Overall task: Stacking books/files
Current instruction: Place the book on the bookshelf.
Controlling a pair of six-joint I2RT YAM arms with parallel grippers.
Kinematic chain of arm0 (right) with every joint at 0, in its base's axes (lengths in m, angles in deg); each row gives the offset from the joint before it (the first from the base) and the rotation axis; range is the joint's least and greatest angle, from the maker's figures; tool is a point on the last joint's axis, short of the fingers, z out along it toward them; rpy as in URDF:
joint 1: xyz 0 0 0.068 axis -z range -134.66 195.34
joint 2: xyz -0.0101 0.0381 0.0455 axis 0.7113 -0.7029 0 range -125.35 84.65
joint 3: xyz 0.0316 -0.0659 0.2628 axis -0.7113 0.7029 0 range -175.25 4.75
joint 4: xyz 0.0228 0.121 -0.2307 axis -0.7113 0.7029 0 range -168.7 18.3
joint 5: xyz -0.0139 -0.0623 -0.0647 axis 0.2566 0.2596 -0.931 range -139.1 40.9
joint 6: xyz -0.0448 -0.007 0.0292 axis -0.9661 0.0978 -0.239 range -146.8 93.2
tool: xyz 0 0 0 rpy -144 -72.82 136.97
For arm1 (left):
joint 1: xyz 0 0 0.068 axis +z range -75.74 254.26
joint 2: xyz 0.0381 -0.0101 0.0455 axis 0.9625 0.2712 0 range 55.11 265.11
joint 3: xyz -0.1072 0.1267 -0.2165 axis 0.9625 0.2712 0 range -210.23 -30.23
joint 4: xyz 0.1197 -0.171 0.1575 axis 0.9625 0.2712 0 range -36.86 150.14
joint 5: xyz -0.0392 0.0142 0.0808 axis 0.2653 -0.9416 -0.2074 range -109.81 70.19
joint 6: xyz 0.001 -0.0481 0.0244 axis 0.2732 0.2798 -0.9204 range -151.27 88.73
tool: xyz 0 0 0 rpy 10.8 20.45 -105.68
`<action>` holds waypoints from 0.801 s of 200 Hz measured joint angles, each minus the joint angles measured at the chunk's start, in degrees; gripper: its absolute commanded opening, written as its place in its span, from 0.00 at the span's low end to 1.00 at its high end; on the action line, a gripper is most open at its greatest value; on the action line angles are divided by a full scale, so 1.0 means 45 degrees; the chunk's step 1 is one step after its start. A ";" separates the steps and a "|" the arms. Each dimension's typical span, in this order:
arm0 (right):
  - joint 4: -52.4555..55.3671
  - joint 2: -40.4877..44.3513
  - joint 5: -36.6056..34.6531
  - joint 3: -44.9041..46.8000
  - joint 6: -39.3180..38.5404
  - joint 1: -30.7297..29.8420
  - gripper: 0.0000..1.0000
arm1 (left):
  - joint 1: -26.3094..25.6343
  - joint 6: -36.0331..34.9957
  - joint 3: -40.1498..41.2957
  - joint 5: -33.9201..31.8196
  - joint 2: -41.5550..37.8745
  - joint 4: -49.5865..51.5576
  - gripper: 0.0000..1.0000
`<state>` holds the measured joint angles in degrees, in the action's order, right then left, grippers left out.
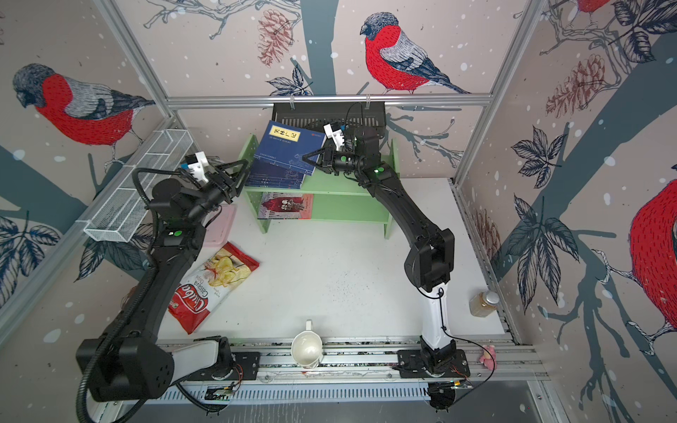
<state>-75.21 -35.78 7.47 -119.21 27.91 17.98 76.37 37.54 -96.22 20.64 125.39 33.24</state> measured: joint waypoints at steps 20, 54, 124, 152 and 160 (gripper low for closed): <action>0.0495 -0.0316 0.0228 -0.0316 -0.0019 0.0000 0.04 | 0.0000 -0.0398 -0.0622 0.0253 0.0097 0.0228 0.53; 0.1365 -0.0831 0.0316 -0.1229 -0.0194 -0.0010 0.04 | 0.0010 -0.0699 -0.1117 0.0457 0.0432 0.0277 0.53; 0.2370 -0.1821 0.0296 -0.2181 -0.0204 -0.0248 0.06 | 0.0024 -0.0714 -0.1379 0.1010 0.0942 0.0228 0.53; 0.2458 -0.2152 0.0243 -0.2608 -0.0189 -0.0330 0.06 | 0.0024 -0.0704 -0.1413 0.1059 0.1103 0.0155 0.53; 0.2472 -0.2229 0.0214 -0.2681 -0.0160 -0.0325 0.07 | 0.0024 -0.0675 -0.1413 0.1054 0.1156 0.0121 0.53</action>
<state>-64.09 -45.81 8.44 -131.28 27.19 16.52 76.48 34.51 -102.58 25.38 130.59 33.79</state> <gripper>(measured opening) 0.124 0.531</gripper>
